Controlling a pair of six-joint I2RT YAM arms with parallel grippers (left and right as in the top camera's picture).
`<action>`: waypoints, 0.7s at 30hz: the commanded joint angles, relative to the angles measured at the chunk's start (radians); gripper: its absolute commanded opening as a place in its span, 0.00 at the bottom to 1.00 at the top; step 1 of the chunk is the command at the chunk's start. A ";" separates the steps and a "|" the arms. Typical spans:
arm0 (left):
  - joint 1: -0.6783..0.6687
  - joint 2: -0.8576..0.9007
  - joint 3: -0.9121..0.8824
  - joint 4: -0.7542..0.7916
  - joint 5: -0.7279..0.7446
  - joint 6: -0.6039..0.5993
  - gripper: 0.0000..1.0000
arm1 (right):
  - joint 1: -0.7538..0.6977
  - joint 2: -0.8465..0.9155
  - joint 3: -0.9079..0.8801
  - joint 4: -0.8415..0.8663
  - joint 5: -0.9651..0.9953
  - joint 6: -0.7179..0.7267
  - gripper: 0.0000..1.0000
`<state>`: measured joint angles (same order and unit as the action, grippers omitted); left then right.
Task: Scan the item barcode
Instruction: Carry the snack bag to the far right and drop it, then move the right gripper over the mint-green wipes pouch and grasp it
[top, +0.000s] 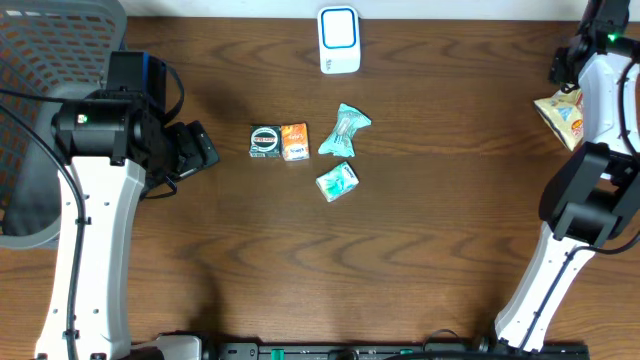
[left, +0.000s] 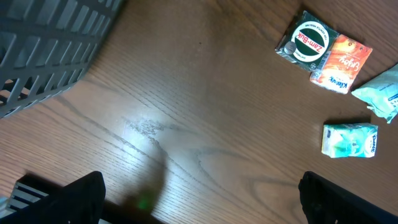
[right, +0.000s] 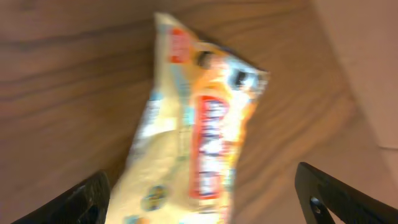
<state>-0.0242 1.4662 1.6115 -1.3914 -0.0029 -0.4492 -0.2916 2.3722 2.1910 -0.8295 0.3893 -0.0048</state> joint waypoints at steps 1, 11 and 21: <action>0.000 0.006 0.001 -0.006 -0.006 -0.009 0.98 | 0.041 -0.056 0.019 -0.002 -0.284 0.011 0.91; 0.000 0.006 0.001 -0.006 -0.006 -0.009 0.98 | 0.164 -0.061 0.018 0.082 -1.084 0.217 0.88; 0.001 0.006 0.001 -0.006 -0.006 -0.009 0.98 | 0.381 -0.059 0.016 -0.124 -0.992 0.206 0.96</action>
<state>-0.0242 1.4662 1.6115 -1.3914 -0.0029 -0.4492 0.0376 2.3512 2.1944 -0.9329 -0.6281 0.2001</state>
